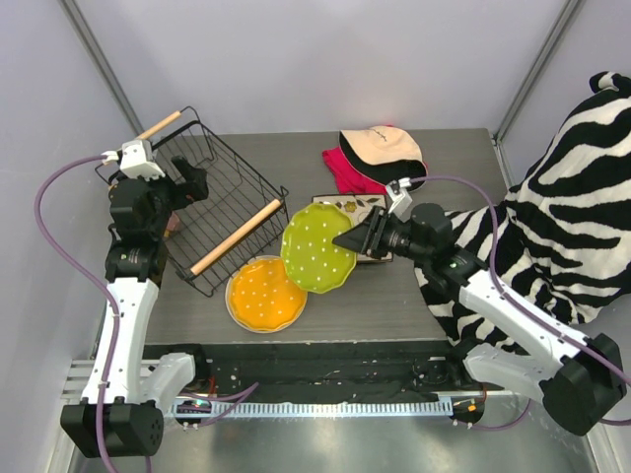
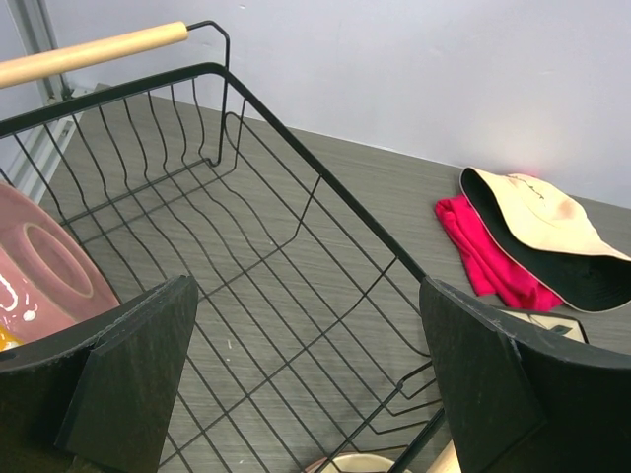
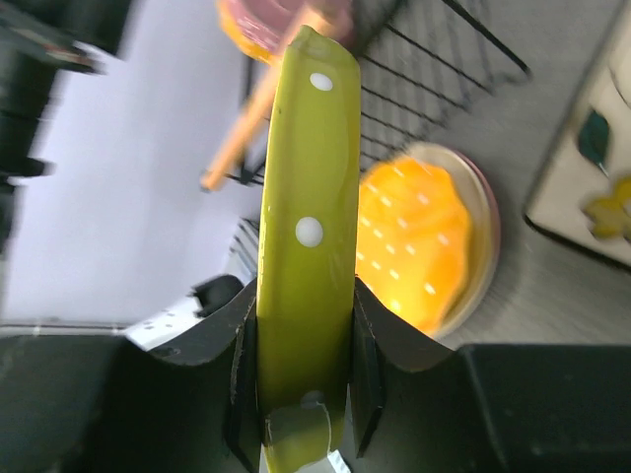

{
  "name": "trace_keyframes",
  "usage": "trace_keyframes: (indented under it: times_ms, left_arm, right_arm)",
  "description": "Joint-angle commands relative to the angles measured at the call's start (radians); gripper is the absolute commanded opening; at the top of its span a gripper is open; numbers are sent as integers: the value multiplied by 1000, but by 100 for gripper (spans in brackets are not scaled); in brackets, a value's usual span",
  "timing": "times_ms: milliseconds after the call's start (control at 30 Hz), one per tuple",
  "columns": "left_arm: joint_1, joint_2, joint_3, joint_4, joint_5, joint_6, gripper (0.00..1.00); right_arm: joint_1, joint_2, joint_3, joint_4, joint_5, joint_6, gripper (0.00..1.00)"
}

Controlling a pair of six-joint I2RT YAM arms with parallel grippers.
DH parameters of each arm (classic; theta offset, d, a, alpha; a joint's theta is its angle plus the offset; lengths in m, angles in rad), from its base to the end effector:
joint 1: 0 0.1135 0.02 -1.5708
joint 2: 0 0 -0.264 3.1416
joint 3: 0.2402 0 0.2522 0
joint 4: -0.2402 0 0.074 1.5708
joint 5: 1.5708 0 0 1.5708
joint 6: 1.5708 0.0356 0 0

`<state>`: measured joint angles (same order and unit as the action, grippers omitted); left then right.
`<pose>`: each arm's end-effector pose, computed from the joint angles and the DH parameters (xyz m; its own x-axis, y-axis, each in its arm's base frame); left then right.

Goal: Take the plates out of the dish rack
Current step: Place the plate at the center of the board.

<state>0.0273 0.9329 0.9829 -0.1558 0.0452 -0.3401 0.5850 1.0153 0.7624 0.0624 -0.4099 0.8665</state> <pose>0.2134 0.0042 0.3862 -0.1054 -0.3362 -0.9359 -0.0186 0.9416 -0.3362 0.1903 0.1431 0.3144 -0.7368 0.3504 -0.5783 -0.4189 0.4349 0.7971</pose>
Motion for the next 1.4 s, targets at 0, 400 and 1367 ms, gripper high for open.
trace_keyframes:
  times_ms: [0,400,1367]
  left_arm:
    - [-7,-14,7,1,-24,7,100]
    - [-17,-9,5,1,-11,7,100]
    - [-18,-5,3,-2,-21,4,100]
  right_arm:
    - [6,12,9,129,-21,42,1]
    - [61,138,-44,238,-14,71,1]
    - [141,422,-26,254,8,9,1]
